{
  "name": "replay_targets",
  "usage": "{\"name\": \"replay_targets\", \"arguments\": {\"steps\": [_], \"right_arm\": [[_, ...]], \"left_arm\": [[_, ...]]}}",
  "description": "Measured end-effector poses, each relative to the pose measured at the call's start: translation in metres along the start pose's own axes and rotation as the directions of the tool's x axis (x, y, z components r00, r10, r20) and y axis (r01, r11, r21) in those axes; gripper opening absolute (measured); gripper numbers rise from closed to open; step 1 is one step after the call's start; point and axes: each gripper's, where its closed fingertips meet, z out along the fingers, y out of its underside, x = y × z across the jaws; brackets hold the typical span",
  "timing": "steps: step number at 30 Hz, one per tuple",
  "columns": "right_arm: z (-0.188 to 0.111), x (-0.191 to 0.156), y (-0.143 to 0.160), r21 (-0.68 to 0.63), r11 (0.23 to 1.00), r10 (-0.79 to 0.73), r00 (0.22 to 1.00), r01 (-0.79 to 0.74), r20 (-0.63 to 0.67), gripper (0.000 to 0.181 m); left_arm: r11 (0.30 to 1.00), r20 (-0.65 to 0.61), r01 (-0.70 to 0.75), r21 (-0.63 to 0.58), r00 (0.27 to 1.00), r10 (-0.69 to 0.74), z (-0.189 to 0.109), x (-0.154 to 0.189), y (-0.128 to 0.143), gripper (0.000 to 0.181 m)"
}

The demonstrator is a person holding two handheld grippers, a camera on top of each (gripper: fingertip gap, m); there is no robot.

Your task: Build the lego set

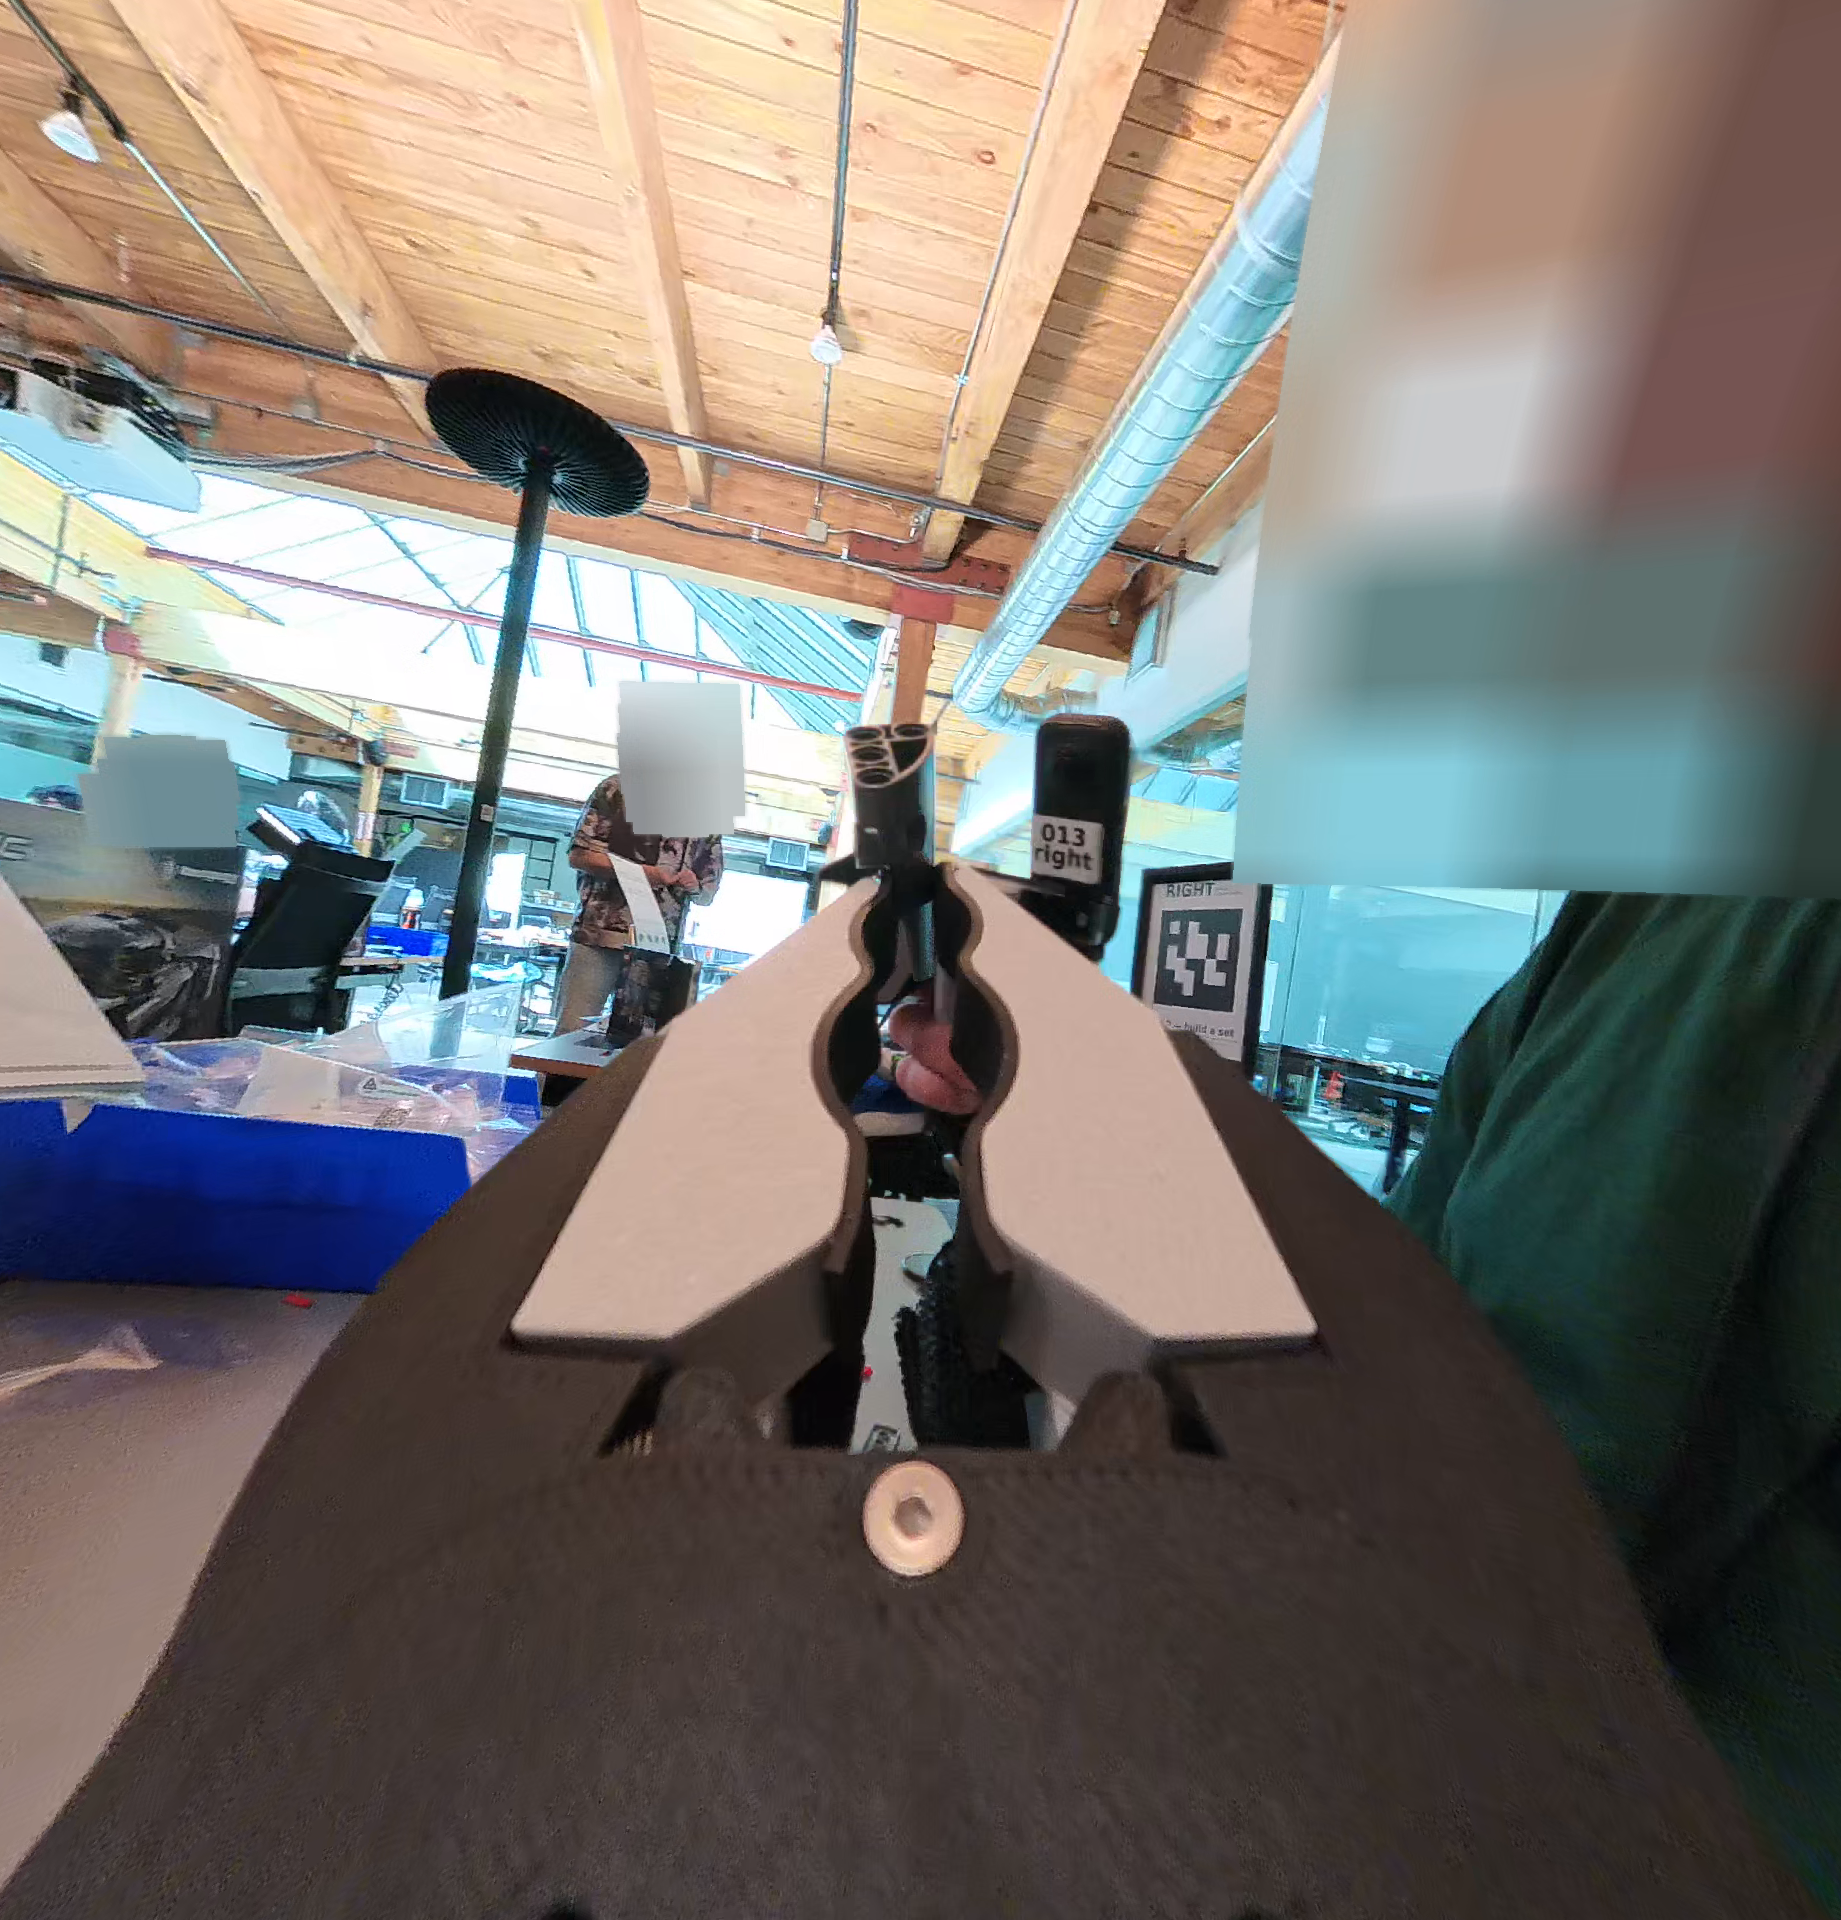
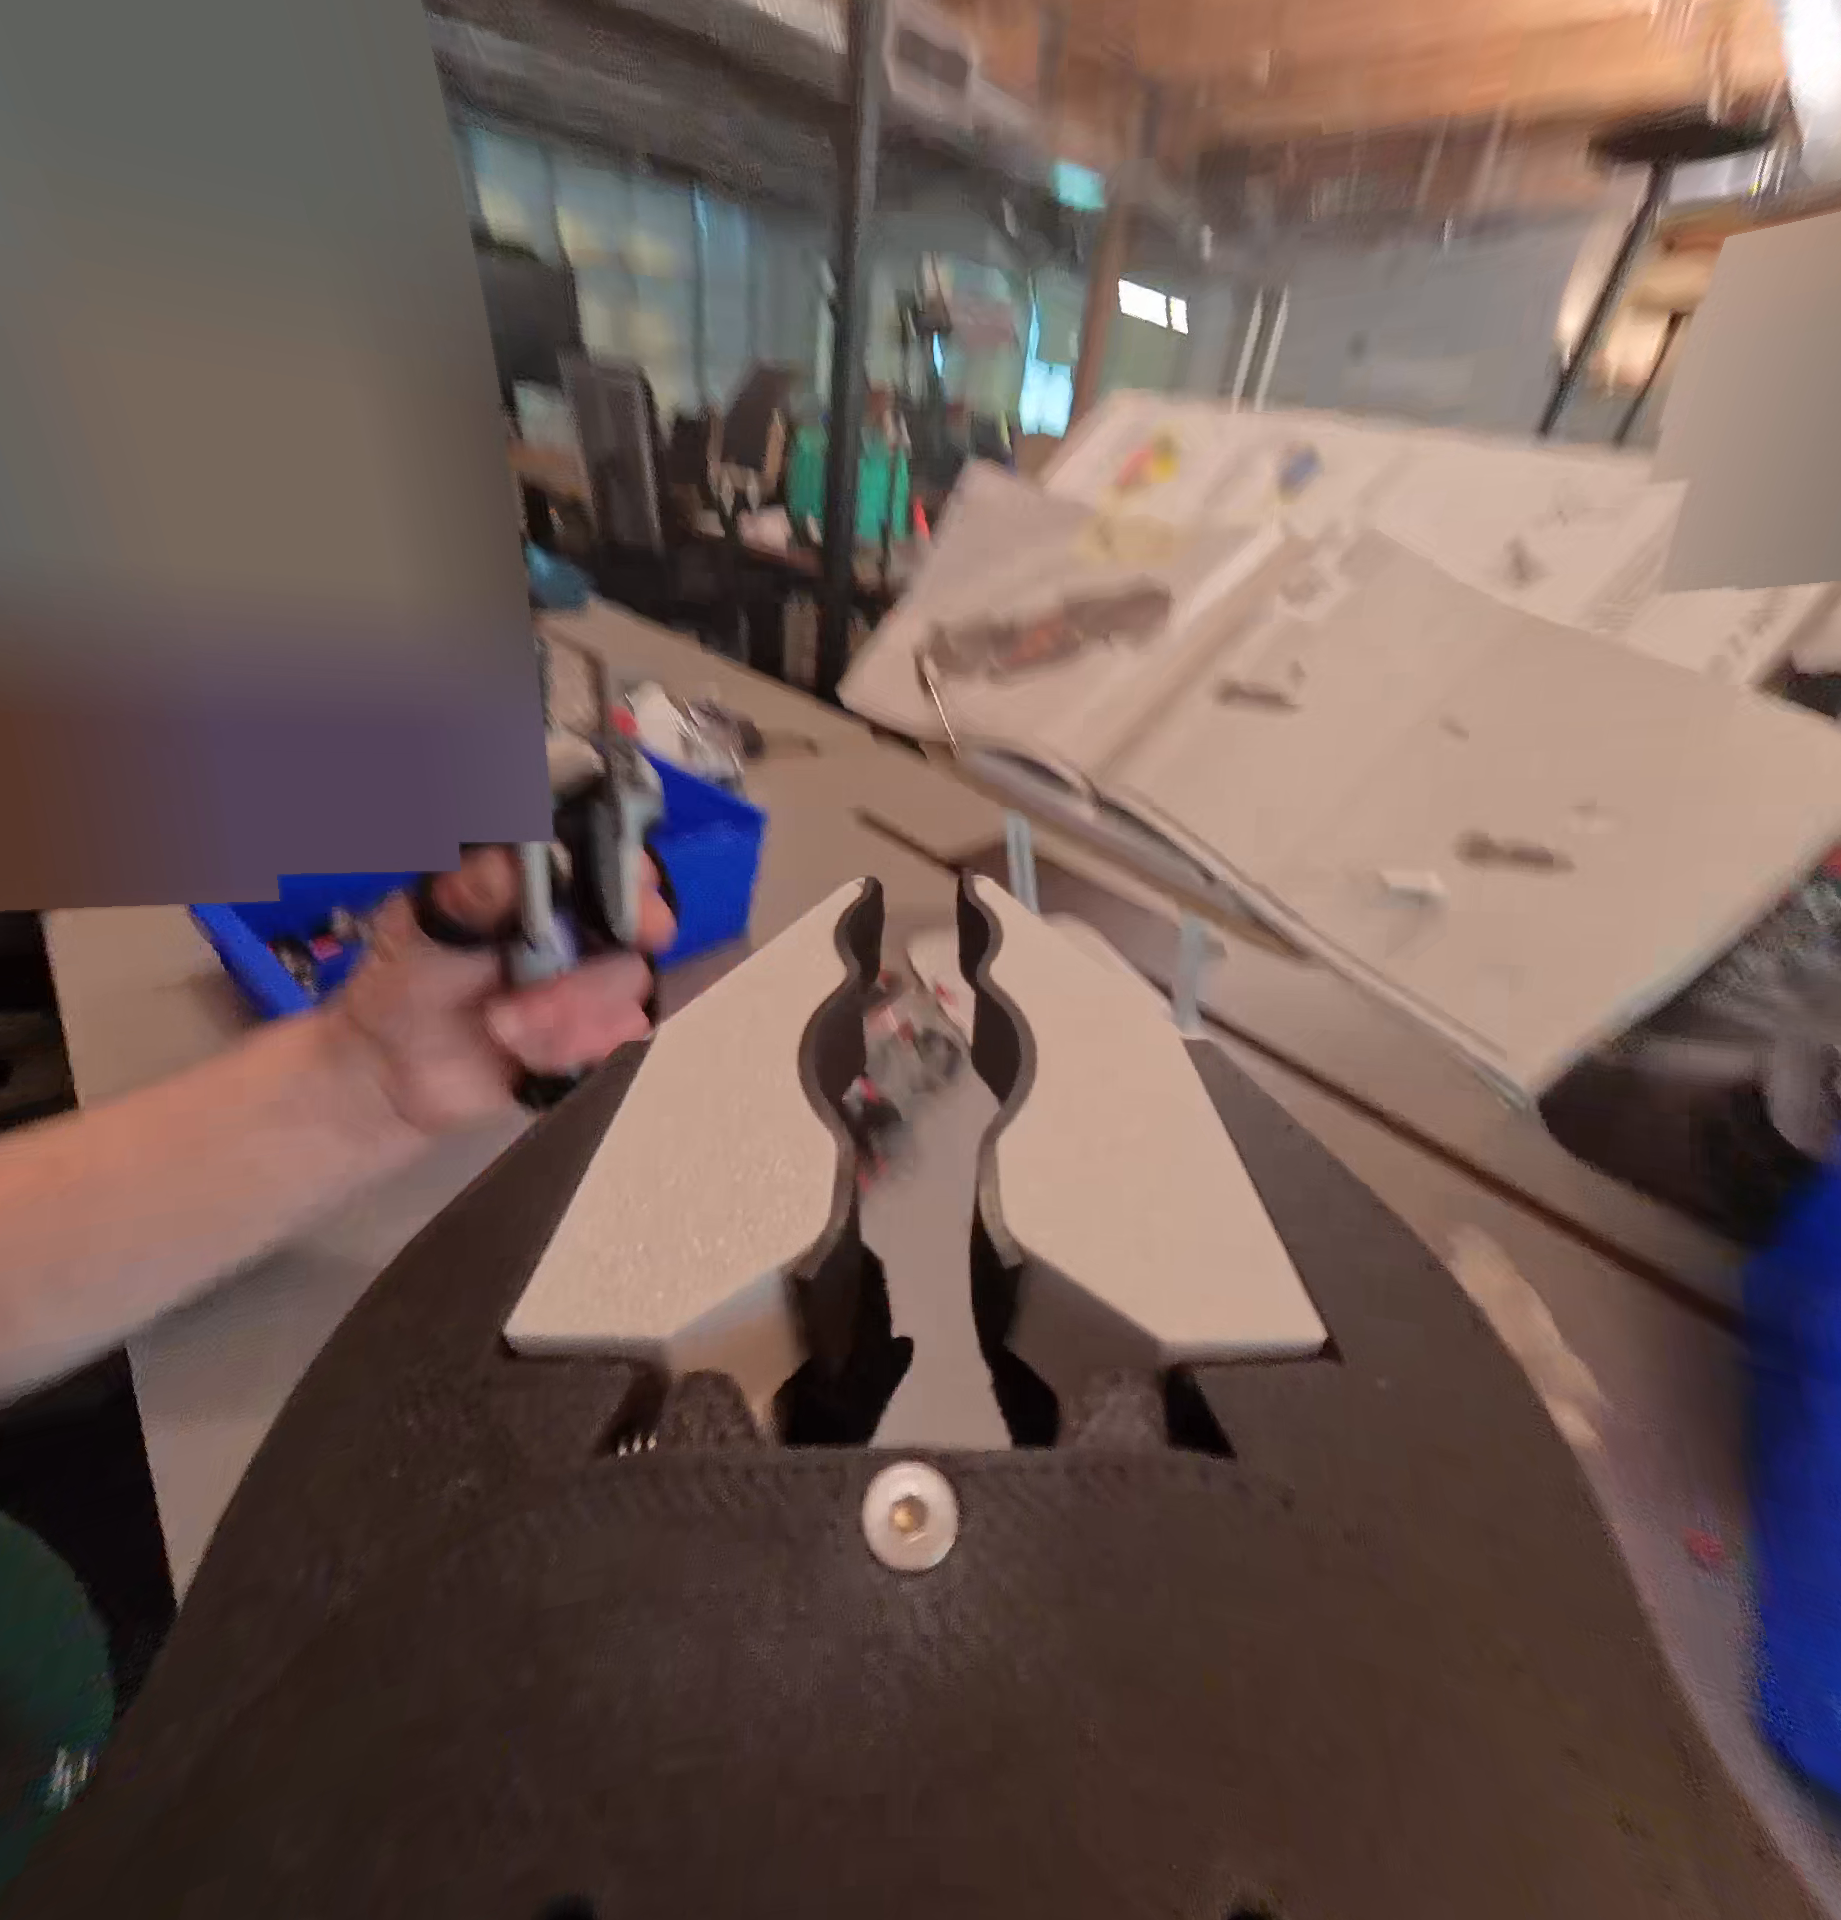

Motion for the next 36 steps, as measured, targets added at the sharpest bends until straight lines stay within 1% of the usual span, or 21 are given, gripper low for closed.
{"name": "replay_targets", "arguments": {"steps": [1, 2, 3, 5, 7, 9, 12, 14, 17, 20, 23, 28, 31, 34, 36], "right_arm": [[-0.008, 0.020, 0.015, -0.096, 0.995, 0.002, 0.999, -0.006, -0.041, 0.016], [-0.016, 0.039, 0.033, -0.189, 0.982, -0.005, 0.996, -0.012, -0.087, 0.014], [-0.023, 0.053, 0.048, -0.258, 0.966, -0.014, 0.994, -0.015, -0.109, 0.010], [-0.033, 0.075, 0.087, -0.394, 0.917, 0.019, 0.992, -0.067, -0.126, 0.009], [-0.040, 0.094, 0.123, -0.494, 0.863, 0.038, 0.988, -0.109, -0.151, 0.005], [-0.049, 0.111, 0.152, -0.570, 0.809, 0.040, 0.980, -0.146, -0.194, 0.005], [-0.063, 0.112, 0.187, -0.695, 0.700, 0.060, 0.983, -0.163, -0.171, 0.004], [-0.071, 0.105, 0.205, -0.758, 0.630, 0.092, 0.986, -0.168, -0.142, 0.003], [-0.083, 0.107, 0.230, -0.813, 0.546, 0.094, 0.979, -0.203, -0.181, 0.006], [-0.091, 0.119, 0.246, -0.815, 0.515, 0.085, 0.962, -0.265, -0.259, 0.003], [-0.089, 0.120, 0.258, -0.797, 0.516, 0.155, 0.949, -0.315, -0.275, 0.001], [-0.093, 0.120, 0.283, -0.828, 0.464, 0.155, 0.949, -0.315, -0.274, 0.006], [-0.089, 0.122, 0.285, -0.805, 0.489, 0.174, 0.942, -0.336, -0.288, 0.007], [-0.089, 0.121, 0.290, -0.811, 0.477, 0.179, 0.941, -0.338, -0.287, 0.007], [-0.087, 0.124, 0.291, -0.803, 0.486, 0.173, 0.938, -0.345, -0.299, 0.009]], "left_arm": [[1.000, 0.007, 0.004, -0.009, 1.000, -0.004, 0.000, -0.002, 0.001, 0.004], [1.000, 0.013, 0.006, -0.013, 1.000, -0.006, 0.000, -0.003, 0.001, 0.004], [1.000, 0.010, 0.009, -0.011, 1.000, -0.009, 0.000, -0.003, 0.001, 0.004], [1.000, 0.005, 0.023, -0.012, 1.000, -0.023, 0.001, -0.004, 0.003, 0.004], [0.999, 0.007, 0.037, -0.009, 0.999, -0.037, -0.001, -0.006, 0.004, 0.004], [0.999, 0.015, 0.041, -0.011, 0.999, -0.041, -0.003, -0.009, 0.004, 0.004], [0.999, 0.025, 0.047, -0.012, 0.999, -0.047, -0.006, -0.012, 0.004, 0.004], [0.998, 0.025, 0.054, -0.011, 0.998, -0.054, -0.005, -0.013, 0.004, 0.004], [0.998, 0.021, 0.063, -0.020, 0.998, -0.062, -0.002, -0.014, 0.008, 0.004], [0.997, 0.022, 0.066, -0.032, 0.998, -0.066, 0.000, -0.015, 0.011, 0.004], [0.997, 0.026, 0.069, -0.035, 0.997, -0.068, 0.000, -0.016, 0.013, 0.004], [0.997, 0.032, 0.070, -0.032, 0.997, -0.069, -0.002, -0.018, 0.012, 0.004], [0.997, 0.031, 0.074, -0.033, 0.997, -0.073, -0.001, -0.018, 0.013, 0.004], [0.996, 0.031, 0.077, -0.039, 0.997, -0.076, 0.000, -0.019, 0.015, 0.004], [0.996, 0.032, 0.077, -0.040, 0.997, -0.075, 0.000, -0.019, 0.015, 0.004]]}}
